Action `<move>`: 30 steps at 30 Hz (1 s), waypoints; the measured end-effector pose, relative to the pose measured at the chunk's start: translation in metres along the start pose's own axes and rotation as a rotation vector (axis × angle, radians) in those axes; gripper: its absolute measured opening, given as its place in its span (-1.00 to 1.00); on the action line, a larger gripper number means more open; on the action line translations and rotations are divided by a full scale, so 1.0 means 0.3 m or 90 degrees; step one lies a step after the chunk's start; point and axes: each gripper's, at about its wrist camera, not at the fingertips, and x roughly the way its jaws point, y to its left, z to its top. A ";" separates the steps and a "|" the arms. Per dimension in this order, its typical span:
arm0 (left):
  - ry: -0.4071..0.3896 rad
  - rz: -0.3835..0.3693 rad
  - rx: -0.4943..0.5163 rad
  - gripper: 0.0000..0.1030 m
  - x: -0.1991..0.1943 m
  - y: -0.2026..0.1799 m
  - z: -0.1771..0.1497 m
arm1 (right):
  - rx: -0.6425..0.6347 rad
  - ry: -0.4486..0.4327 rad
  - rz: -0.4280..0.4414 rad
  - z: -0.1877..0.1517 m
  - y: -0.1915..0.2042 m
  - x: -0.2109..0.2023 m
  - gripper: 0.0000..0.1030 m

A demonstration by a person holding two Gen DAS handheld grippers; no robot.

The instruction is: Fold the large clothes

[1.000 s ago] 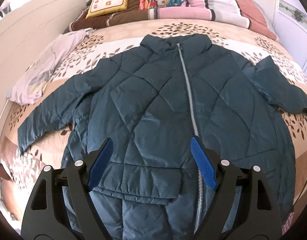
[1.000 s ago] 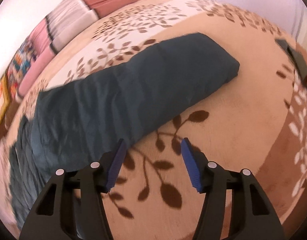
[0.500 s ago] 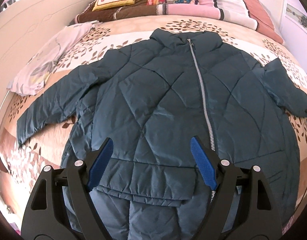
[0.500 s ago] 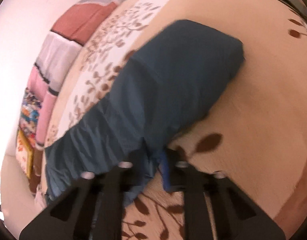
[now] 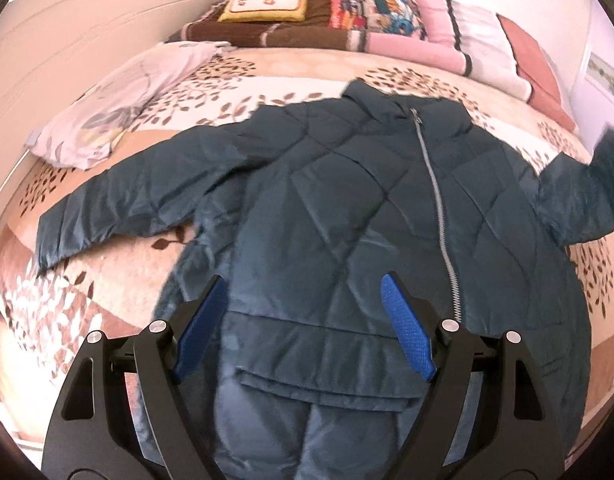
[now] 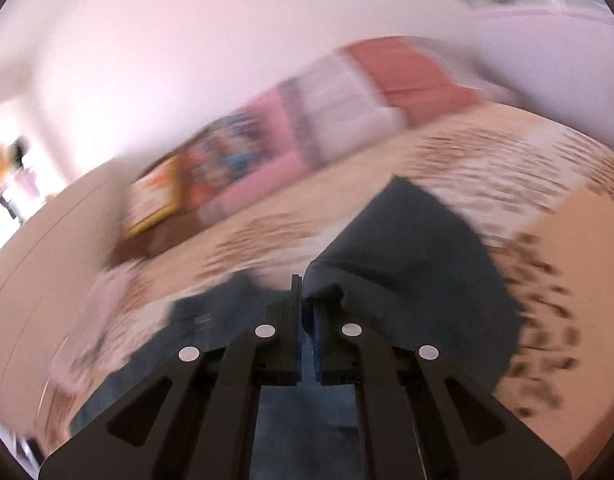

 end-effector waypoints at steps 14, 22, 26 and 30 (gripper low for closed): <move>-0.022 0.031 -0.077 0.53 0.023 0.285 -0.007 | -0.162 0.371 0.105 -0.551 0.639 0.512 -0.65; -0.038 -0.008 -0.016 0.54 0.068 0.183 0.050 | -0.137 0.354 0.173 -0.531 0.544 0.407 0.20; -0.069 -0.063 0.060 0.54 0.065 0.019 0.100 | -0.152 0.324 0.150 -0.518 0.461 0.300 0.20; -0.100 -0.110 0.179 0.54 0.061 -0.214 0.146 | -0.117 0.300 0.097 -0.516 0.324 0.203 0.20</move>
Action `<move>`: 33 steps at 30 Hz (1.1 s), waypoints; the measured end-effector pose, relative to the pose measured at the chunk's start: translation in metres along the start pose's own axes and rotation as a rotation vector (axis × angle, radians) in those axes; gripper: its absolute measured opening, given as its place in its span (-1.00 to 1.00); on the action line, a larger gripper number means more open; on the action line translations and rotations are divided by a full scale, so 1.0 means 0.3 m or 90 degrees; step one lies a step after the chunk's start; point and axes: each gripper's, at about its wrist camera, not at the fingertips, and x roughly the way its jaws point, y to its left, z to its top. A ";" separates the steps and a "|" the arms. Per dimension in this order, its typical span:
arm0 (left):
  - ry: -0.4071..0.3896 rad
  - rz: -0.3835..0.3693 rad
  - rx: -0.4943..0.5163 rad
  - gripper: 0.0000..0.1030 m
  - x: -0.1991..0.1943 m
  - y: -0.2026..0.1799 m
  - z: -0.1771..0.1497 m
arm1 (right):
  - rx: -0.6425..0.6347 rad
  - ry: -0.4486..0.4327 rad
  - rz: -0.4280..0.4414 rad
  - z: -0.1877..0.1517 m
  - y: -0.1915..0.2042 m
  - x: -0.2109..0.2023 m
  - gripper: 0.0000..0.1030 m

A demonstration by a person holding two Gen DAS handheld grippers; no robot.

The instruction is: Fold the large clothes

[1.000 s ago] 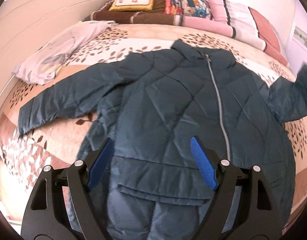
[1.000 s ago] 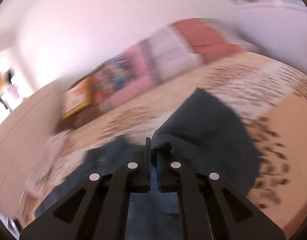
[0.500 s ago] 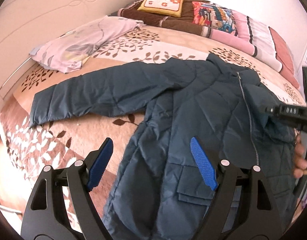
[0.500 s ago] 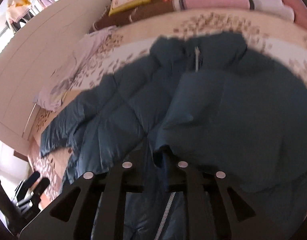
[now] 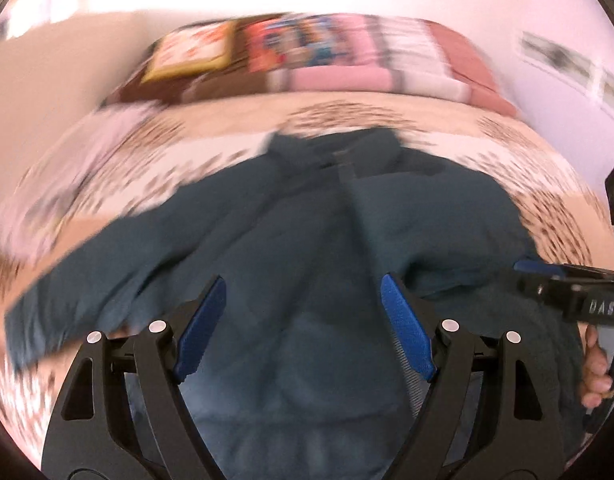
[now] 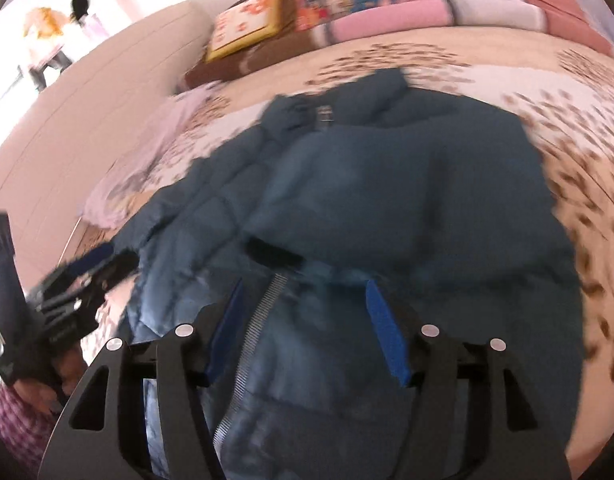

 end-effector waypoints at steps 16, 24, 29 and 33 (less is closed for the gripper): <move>0.057 0.061 0.264 -0.05 0.358 -0.514 0.132 | 0.146 -0.037 -0.054 -0.134 -0.279 -0.142 0.20; 0.048 0.054 0.101 -0.84 0.297 -0.341 0.186 | 0.136 -0.024 -0.058 -0.126 -0.257 -0.111 0.20; 0.028 0.091 0.019 -0.94 0.240 -0.168 0.192 | 0.111 -0.013 -0.068 -0.112 -0.202 -0.078 0.20; 0.040 0.132 -0.055 -0.95 0.233 0.025 0.173 | 0.092 -0.002 -0.074 -0.101 -0.160 -0.048 0.20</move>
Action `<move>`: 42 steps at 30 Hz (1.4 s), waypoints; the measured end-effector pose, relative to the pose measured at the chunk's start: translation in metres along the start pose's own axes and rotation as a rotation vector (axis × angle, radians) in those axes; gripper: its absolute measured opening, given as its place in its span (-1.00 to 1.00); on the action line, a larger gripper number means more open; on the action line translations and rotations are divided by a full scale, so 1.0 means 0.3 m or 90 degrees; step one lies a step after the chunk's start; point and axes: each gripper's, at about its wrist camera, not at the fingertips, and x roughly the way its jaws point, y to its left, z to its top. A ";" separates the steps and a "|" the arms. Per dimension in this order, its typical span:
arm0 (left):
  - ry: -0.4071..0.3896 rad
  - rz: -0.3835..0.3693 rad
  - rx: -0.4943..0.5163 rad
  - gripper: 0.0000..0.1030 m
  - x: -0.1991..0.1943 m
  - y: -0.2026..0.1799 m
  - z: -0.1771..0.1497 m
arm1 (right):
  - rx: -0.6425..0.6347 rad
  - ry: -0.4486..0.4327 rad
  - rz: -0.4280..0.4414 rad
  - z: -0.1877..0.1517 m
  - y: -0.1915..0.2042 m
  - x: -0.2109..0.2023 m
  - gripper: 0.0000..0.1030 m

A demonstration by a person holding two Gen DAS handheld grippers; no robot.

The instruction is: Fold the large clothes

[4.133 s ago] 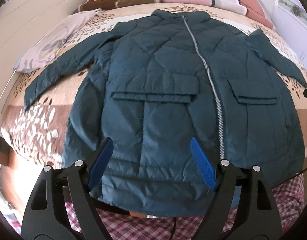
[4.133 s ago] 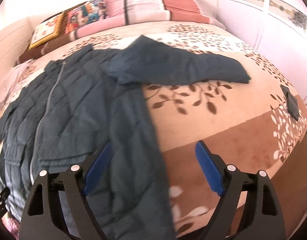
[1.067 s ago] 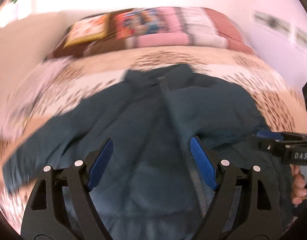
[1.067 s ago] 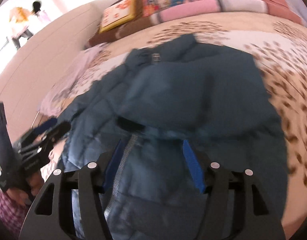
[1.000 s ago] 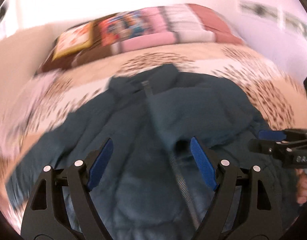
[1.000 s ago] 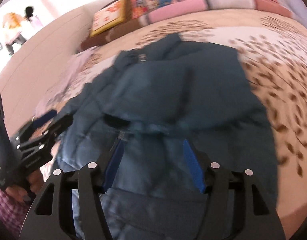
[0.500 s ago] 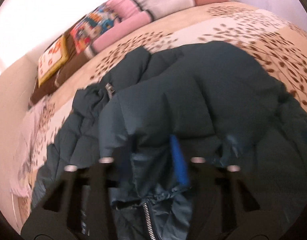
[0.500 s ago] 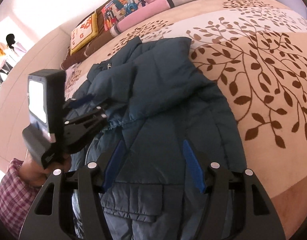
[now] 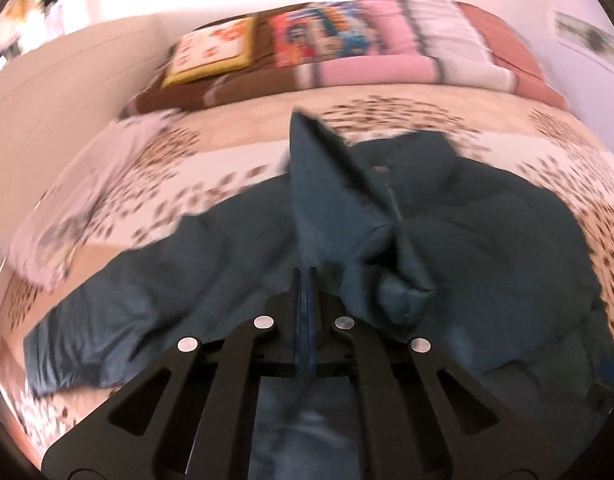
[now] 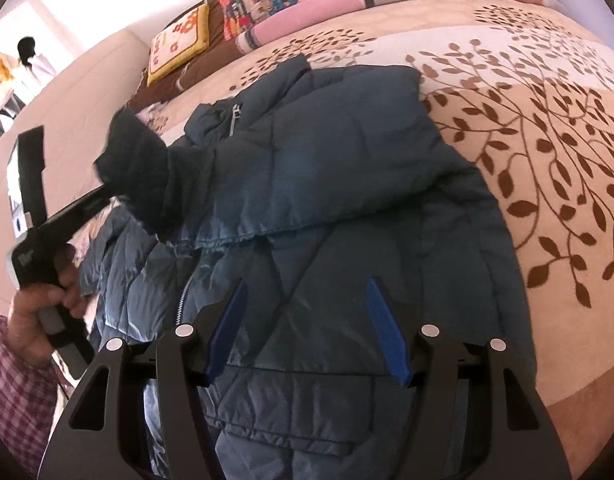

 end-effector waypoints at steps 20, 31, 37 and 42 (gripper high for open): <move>0.101 0.089 -0.130 0.14 0.158 0.324 -0.139 | -0.015 0.005 -0.086 0.040 0.025 0.101 0.20; 0.047 0.109 -0.212 0.13 0.075 0.378 -0.138 | 0.000 0.004 -0.103 0.030 -0.005 0.083 0.20; 0.088 0.043 -0.148 -0.09 0.177 0.268 -0.110 | -0.004 0.001 -0.092 0.025 0.000 0.089 0.20; 0.132 0.084 -0.090 -0.05 0.283 0.206 -0.123 | 0.007 0.009 -0.092 0.019 -0.014 0.094 0.20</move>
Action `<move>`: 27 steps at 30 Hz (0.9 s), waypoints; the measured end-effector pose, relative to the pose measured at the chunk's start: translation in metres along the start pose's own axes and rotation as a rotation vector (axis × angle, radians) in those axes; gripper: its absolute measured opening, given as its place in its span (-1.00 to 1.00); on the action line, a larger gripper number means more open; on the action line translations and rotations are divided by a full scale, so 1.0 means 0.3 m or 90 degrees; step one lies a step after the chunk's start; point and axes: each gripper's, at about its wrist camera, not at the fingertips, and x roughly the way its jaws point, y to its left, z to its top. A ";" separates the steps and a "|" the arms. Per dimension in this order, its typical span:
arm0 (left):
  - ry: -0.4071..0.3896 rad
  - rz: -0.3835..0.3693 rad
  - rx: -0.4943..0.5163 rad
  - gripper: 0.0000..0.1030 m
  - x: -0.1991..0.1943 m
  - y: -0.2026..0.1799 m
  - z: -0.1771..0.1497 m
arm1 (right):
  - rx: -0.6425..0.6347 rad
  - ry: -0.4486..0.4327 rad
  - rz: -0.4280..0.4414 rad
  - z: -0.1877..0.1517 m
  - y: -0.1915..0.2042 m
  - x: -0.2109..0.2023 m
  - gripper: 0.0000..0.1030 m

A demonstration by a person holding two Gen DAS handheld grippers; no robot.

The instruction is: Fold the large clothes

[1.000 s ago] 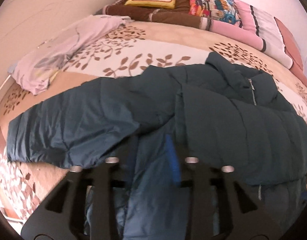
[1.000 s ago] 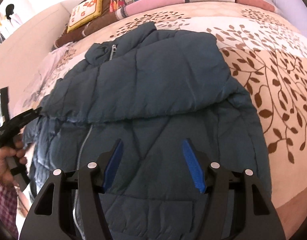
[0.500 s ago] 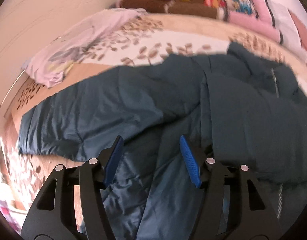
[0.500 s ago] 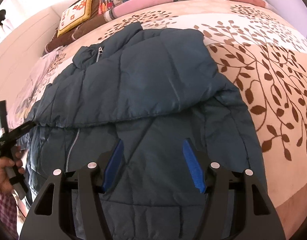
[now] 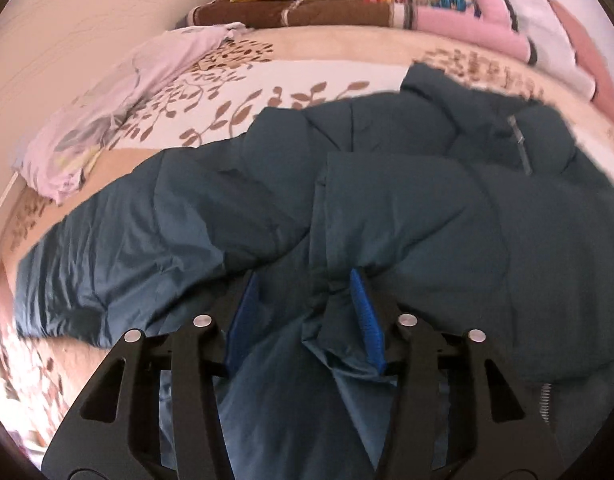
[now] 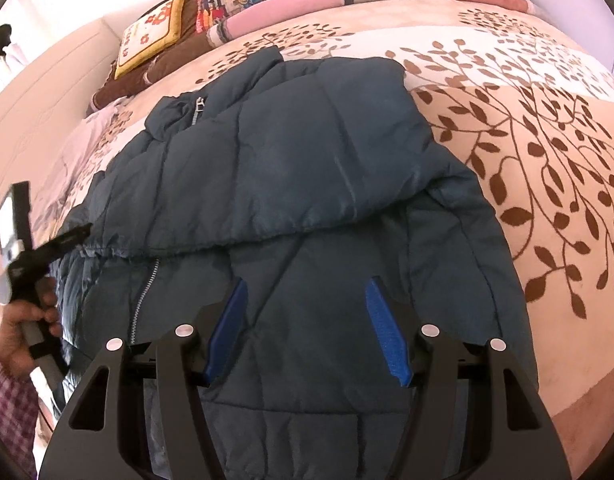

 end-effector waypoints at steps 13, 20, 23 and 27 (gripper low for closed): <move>-0.042 -0.049 0.003 0.36 -0.243 0.115 -0.165 | 0.008 -0.017 -0.068 -0.014 0.008 -0.065 0.43; -0.013 -0.051 -0.024 0.37 -0.298 0.214 -0.331 | -0.043 -0.043 -0.113 -0.067 0.063 -0.127 0.45; 0.012 -0.066 -0.049 0.40 -0.300 0.256 -0.394 | -0.074 -0.047 -0.131 -0.099 0.092 -0.144 0.44; 0.023 -0.072 -0.080 0.41 -0.313 0.299 -0.467 | -0.082 -0.053 -0.131 -0.145 0.113 -0.163 0.44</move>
